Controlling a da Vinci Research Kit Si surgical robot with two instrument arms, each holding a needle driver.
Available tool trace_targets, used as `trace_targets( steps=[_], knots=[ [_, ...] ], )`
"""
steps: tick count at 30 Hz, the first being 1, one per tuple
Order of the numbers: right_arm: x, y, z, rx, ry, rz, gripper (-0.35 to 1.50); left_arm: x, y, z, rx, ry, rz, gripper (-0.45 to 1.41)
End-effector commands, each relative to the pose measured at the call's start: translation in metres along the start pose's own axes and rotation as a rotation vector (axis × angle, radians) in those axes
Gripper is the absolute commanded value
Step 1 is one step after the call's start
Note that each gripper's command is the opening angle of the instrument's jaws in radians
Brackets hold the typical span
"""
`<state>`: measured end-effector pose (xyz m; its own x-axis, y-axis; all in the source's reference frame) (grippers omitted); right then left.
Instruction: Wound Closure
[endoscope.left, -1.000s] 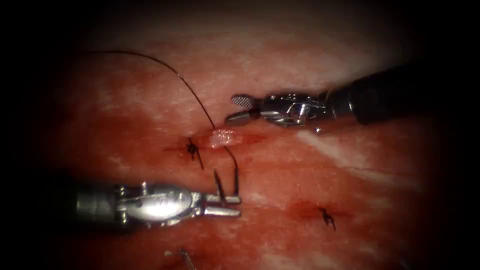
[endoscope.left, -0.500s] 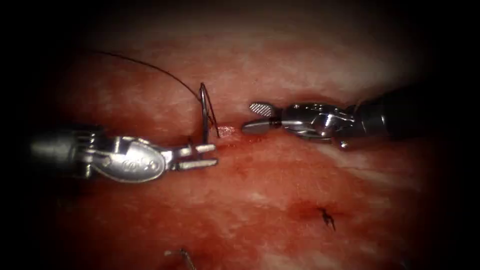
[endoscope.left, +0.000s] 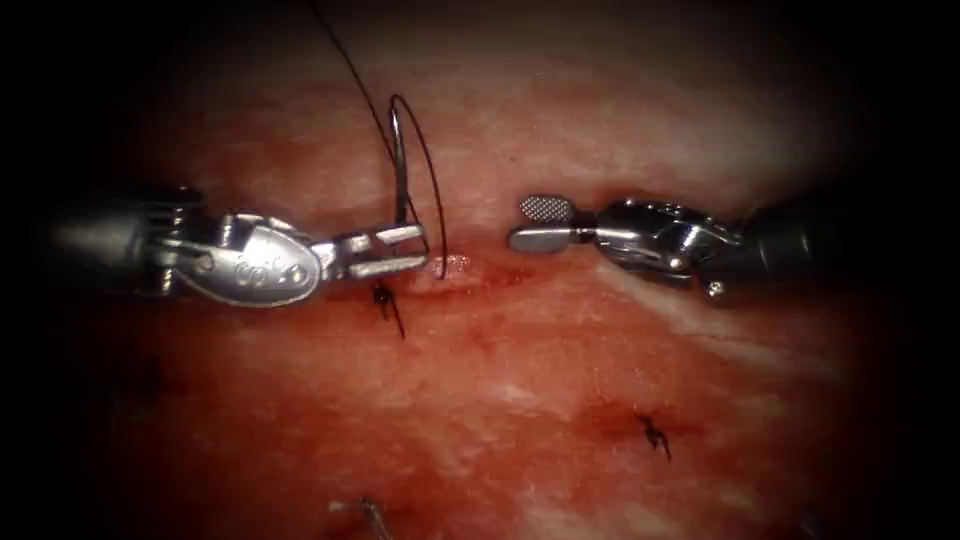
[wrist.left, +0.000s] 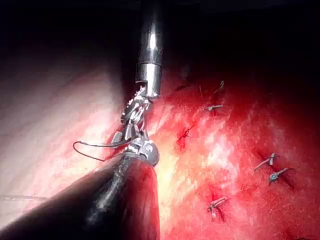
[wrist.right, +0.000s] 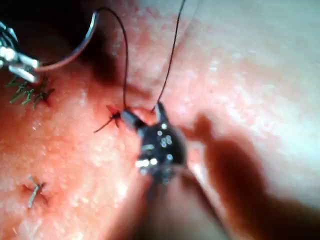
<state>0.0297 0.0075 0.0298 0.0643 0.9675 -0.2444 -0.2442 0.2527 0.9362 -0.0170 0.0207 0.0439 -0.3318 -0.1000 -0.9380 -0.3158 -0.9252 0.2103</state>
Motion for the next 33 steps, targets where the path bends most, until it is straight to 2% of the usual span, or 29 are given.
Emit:
trace_targets(
  steps=[1,5,10,20,22,33],
  knots=[
    [-0.0008,-0.0005,0.0008,0.025,0.004,0.049,0.78,-0.0006,0.0011,0.0007,-0.005,-0.007,0.009,-0.45],
    [-0.0011,-0.0016,0.0014,0.066,-0.005,0.131,0.76,-0.0022,0.0041,0.002,-0.033,-0.023,0.039,-0.45],
    [-0.0012,-0.0022,0.0025,0.084,-0.016,0.188,0.79,-0.0025,0.0055,0.003,-0.039,-0.032,0.068,-0.45],
    [-0.0017,-0.0023,0.0047,0.076,-0.018,0.282,0.83,-0.0019,0.0065,0.0035,-0.039,-0.036,0.104,-0.45],
    [-0.0017,-0.0022,0.005,0.071,-0.022,0.3,0.76,-0.0018,0.0065,0.0035,-0.039,-0.036,0.11,-0.45],
    [-0.0014,-0.0023,0.0067,0.088,-0.041,0.345,0.74,-0.0016,0.0069,0.0038,-0.044,-0.043,0.124,-0.45]
  ],
)
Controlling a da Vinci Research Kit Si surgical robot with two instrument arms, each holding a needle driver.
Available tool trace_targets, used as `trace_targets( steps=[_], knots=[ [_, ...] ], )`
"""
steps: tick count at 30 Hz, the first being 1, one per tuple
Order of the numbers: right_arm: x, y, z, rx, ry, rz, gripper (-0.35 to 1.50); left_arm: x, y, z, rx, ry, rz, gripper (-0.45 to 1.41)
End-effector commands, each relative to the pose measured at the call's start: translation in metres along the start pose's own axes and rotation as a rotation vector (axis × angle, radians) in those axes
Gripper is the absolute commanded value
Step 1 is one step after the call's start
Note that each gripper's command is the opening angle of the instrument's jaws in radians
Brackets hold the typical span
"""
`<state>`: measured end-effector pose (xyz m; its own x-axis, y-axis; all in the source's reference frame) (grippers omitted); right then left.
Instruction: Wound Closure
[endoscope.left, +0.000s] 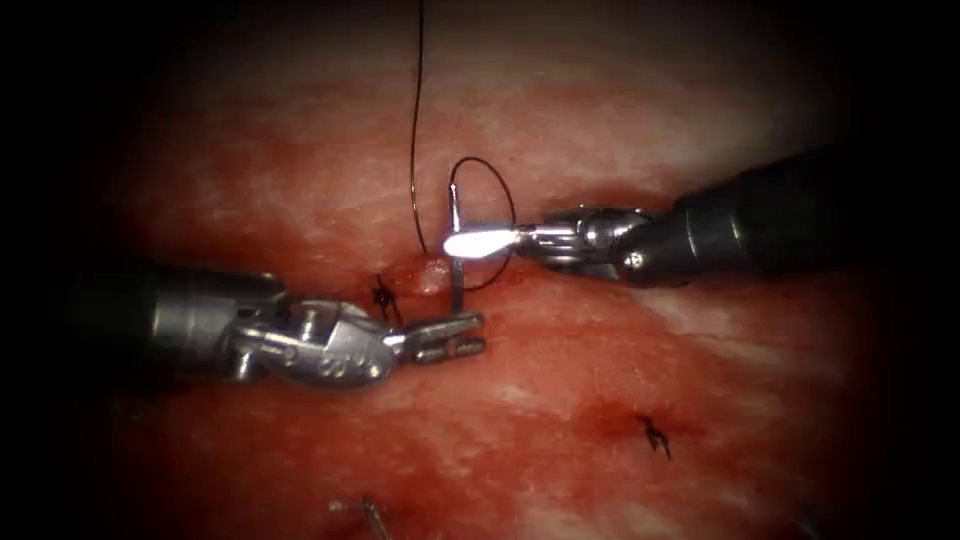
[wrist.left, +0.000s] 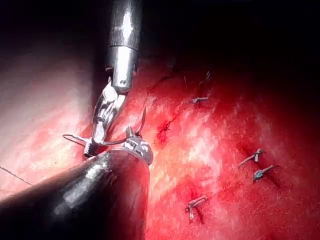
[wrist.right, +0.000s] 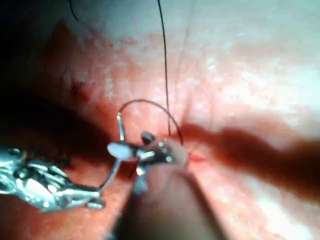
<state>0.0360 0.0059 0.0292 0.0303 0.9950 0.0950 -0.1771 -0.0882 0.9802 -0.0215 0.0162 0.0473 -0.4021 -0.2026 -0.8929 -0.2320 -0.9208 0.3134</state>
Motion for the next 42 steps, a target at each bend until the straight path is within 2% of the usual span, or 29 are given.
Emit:
trace_targets(
  steps=[1,6,9,11,14,24,25,26,27,28,30,32,34,36,37,38,39,40,41,42],
  knots=[
    [-0.0003,0.0004,0.0008,0.005,-0.009,0.007,0.73,-0.0003,0.0006,0.0006,-0.003,-0.002,-0.002,-0.45],
    [-0.0005,0.0003,0.001,0.003,-0.042,0.007,0.56,-0.0006,0.0005,0.0005,-0.012,-0.004,0.004,-0.45],
    [-0.0006,0.0003,0.001,0.004,-0.044,0.006,0.52,-0.0007,0.0005,0.0006,-0.015,-0.005,0.005,-0.45],
    [-0.0008,0.0003,0.0011,0.002,-0.05,0.005,0.41,-0.0006,0.0005,0.0006,-0.014,-0.005,0.005,-0.45],
    [-0.001,0.0003,0.0012,-0.002,-0.074,0.013,-0.32,-0.0006,0.0005,0.0006,-0.017,-0.006,0.005,-0.45],
    [-0.0009,0.0009,0.0022,-0.006,-0.089,-0.004,-0.35,-0.0002,0.0007,0.0006,-0.025,-0.009,0.012,-0.45],
    [-0.0007,0.001,0.0021,-0.008,-0.086,-0.01,-0.35,-0.0001,0.0006,0.0006,-0.025,-0.009,-0.006,-0.37],
    [-0.0002,0.0012,0.0016,-0.018,-0.07,-0.043,-0.35,0.0002,0.0002,0.0005,-0.039,-0.01,-0.265,0.44],
    [0.0,0.0015,0.0013,-0.018,-0.057,-0.054,-0.35,0.0004,0.0001,0.0004,-0.04,-0.01,-0.313,0.49],
    [0.0,0.0015,0.0013,-0.018,-0.057,-0.054,-0.35,0.0004,0.0001,0.0004,-0.04,-0.01,-0.313,0.49],
    [0.0004,0.0018,0.0009,-0.017,-0.032,-0.071,-0.35,0.0007,-0.0002,0.0002,-0.043,-0.009,-0.405,0.46],
    [0.0009,0.0023,0.0002,-0.007,0.004,-0.14,-0.35,0.0013,-0.0006,-0.0006,-0.056,-0.012,-0.503,0.71],
    [0.0012,0.0025,0.0,0.008,0.027,-0.198,-0.35,0.0017,-0.0008,-0.0013,-0.087,-0.021,-0.538,0.76],
    [0.0013,0.0026,0.0,0.014,0.037,-0.227,-0.35,0.0018,-0.0009,-0.0016,-0.1,-0.025,-0.556,0.74],
    [0.0015,0.0025,-0.0001,0.023,0.05,-0.26,-0.35,0.0019,-0.0009,-0.0021,-0.118,-0.035,-0.584,0.67],
    [0.0017,0.0024,-0.0001,0.038,0.074,-0.31,-0.35,0.0018,-0.0009,-0.0029,-0.151,-0.051,-0.61,0.27],
    [0.0017,0.0024,-0.0001,0.038,0.074,-0.31,-0.35,0.0018,-0.0009,-0.0029,-0.151,-0.051,-0.61,0.27],
    [0.0019,0.0022,-0.0001,0.044,0.085,-0.343,-0.35,0.0015,-0.001,-0.0033,-0.173,-0.065,-0.626,-0.15],
    [0.002,0.0021,-0.0001,0.049,0.092,-0.36,-0.35,0.0013,-0.0011,-0.0036,-0.187,-0.073,-0.624,-0.45],
    [0.002,0.002,0.0,0.048,0.094,-0.382,-0.35,0.001,-0.0012,-0.0038,-0.201,-0.081,-0.623,-0.45]
  ],
)
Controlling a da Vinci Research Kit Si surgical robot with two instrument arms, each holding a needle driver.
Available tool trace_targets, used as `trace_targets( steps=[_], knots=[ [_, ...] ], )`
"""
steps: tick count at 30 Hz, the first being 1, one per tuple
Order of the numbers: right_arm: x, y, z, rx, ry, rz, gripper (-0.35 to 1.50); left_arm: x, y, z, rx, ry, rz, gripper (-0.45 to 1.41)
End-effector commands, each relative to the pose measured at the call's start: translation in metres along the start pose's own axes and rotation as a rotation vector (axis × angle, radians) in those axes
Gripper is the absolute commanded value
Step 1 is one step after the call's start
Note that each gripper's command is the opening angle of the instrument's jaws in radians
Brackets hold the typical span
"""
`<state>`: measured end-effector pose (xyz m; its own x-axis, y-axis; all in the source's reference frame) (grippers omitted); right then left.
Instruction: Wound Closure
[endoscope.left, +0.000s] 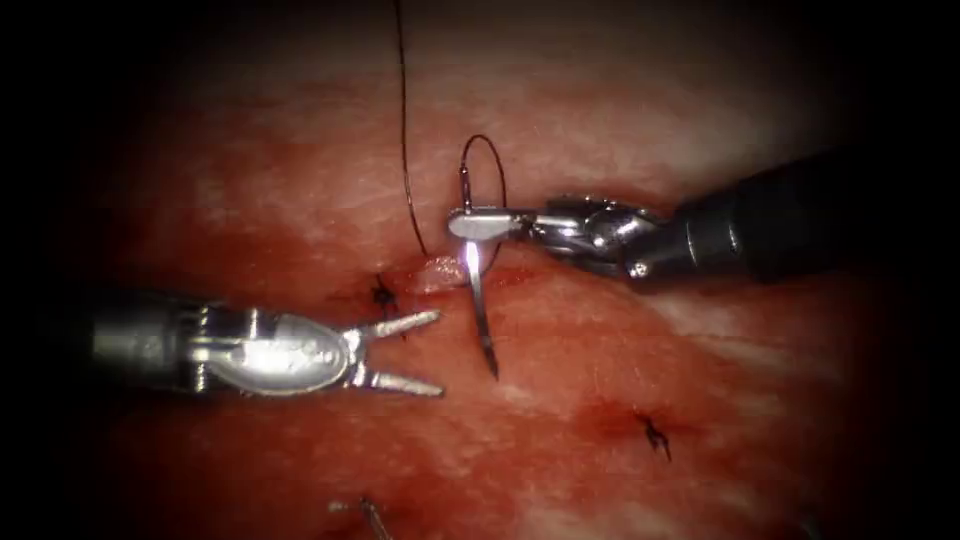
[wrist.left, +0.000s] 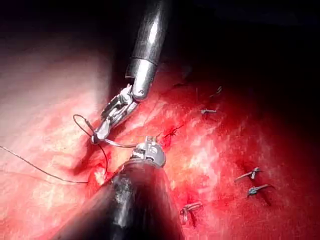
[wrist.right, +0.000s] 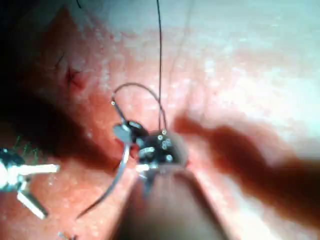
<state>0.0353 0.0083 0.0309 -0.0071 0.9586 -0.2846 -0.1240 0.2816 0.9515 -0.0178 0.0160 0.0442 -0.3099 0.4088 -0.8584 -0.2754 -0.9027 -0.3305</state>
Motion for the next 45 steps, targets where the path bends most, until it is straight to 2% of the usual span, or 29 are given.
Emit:
trace_targets(
  steps=[1,8,9,10,12,17,25,34,39,45],
  knots=[
    [-0.0006,0.0,0.0006,0.006,0.008,-0.072,-0.35,-0.0011,-0.0006,0.0005,-0.02,-0.025,-0.013,-0.45],
    [-0.0008,-0.0001,0.0005,0.049,0.016,-0.323,-0.35,-0.003,-0.0043,0.0024,-0.097,-0.135,-0.043,-0.45],
    [-0.0009,-0.0001,0.0005,0.054,0.019,-0.418,-0.35,-0.0034,-0.0052,0.0031,-0.106,-0.168,-0.046,-0.45],
    [-0.0009,-0.0001,0.0005,0.054,0.019,-0.418,-0.35,-0.0034,-0.0052,0.0031,-0.106,-0.168,-0.046,-0.45],
    [-0.0008,-0.0001,0.0006,0.056,0.026,-0.501,-0.35,-0.0041,-0.0061,0.0042,-0.102,-0.242,-0.039,-0.45],
    [-0.0007,-0.0001,0.0006,0.066,0.045,-0.547,-0.35,-0.0055,-0.0068,0.0057,-0.114,-0.311,-0.028,-0.45],
    [-0.0004,-0.0001,0.0007,0.066,0.067,-0.597,-0.35,-0.0102,-0.0089,0.0077,-0.11,-0.465,-0.032,-0.45],
    [-0.0001,0.0001,0.0018,0.056,0.086,-0.679,-0.35,-0.0134,-0.0106,0.0086,-0.114,-0.521,-0.051,-0.45],
    [-0.0001,0.0002,0.0025,0.067,0.098,-0.728,-0.35,-0.014,-0.011,0.0089,-0.115,-0.536,-0.059,-0.45],
    [0.0001,0.0008,0.0035,0.089,0.108,-0.785,-0.35,-0.0154,-0.0112,0.0096,-0.129,-0.6,-0.06,-0.45]
  ],
)
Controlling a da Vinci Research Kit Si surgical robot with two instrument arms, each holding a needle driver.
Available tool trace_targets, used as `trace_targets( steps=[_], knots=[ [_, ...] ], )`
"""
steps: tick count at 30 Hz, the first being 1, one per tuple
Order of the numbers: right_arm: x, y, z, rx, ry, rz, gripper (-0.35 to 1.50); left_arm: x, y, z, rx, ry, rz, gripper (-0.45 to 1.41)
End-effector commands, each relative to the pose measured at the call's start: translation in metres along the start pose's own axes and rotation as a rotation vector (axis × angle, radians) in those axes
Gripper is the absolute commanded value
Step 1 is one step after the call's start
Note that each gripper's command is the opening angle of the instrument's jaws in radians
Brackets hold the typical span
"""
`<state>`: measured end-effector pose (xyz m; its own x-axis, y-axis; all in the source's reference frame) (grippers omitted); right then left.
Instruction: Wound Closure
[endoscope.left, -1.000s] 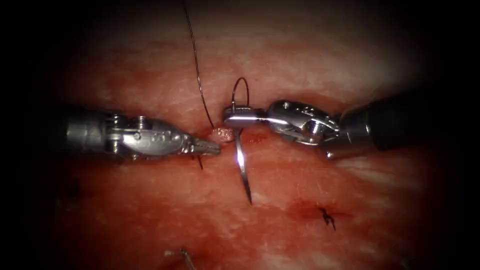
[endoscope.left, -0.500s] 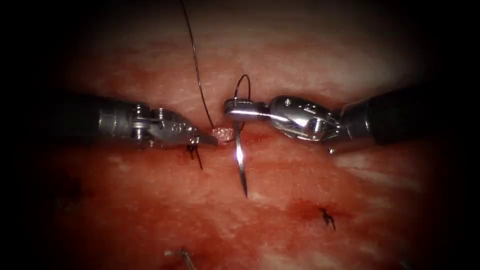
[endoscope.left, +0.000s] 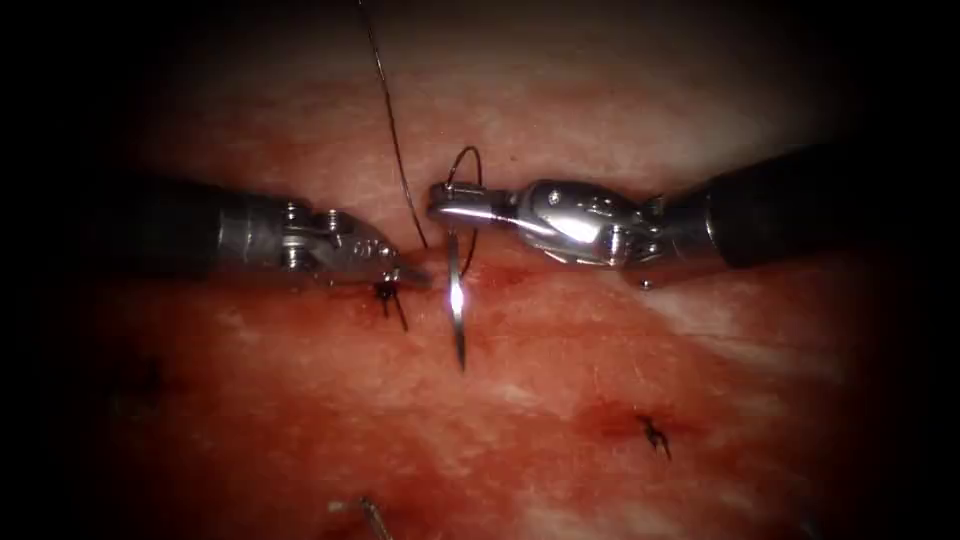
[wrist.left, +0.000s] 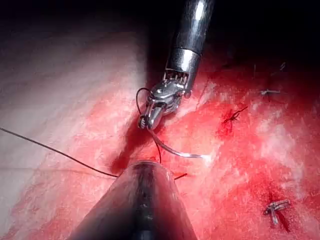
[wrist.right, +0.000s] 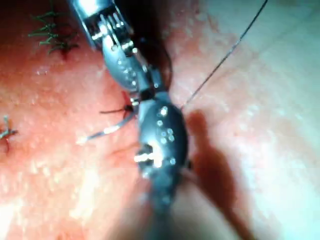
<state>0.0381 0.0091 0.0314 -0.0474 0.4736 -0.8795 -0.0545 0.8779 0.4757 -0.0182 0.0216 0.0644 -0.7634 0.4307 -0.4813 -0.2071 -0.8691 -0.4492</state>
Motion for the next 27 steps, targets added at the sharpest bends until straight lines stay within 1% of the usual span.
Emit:
trace_targets(
  steps=[1,2,10,13,17,20,23,27],
  knots=[
    [-0.0009,0.0003,0.0008,0.0,0.004,-0.027,-0.35,-0.0005,0.0004,0.0014,-0.018,-0.026,-0.004,-0.45],
    [-0.0009,0.0003,0.0008,0.0,0.004,-0.027,-0.35,-0.0005,0.0004,0.0014,-0.018,-0.026,-0.004,-0.45],
    [-0.0012,0.0009,0.001,-0.004,0.005,-0.088,-0.35,-0.0018,0.0007,0.0039,-0.115,-0.117,-0.013,-0.45],
    [-0.0012,0.0007,0.001,-0.003,0.006,-0.112,-0.35,-0.0021,0.0003,0.0049,-0.135,-0.121,-0.029,-0.45],
    [-0.0013,0.001,0.0011,-0.004,0.008,-0.171,-0.35,-0.0031,0.0002,0.0061,-0.155,-0.162,-0.033,-0.45],
    [-0.0014,0.0014,0.0011,-0.01,0.006,-0.183,-0.35,-0.0033,0.0006,0.0062,-0.16,-0.164,-0.031,-0.45],
    [-0.0019,0.0026,0.0014,-0.034,0.004,-0.203,-0.35,-0.0031,0.0018,0.0056,-0.166,-0.162,-0.026,-0.45],
    [-0.0023,0.0033,0.0019,-0.04,0.003,-0.217,-0.35,-0.0027,0.0027,0.005,-0.171,-0.162,-0.025,-0.45]
  ],
)
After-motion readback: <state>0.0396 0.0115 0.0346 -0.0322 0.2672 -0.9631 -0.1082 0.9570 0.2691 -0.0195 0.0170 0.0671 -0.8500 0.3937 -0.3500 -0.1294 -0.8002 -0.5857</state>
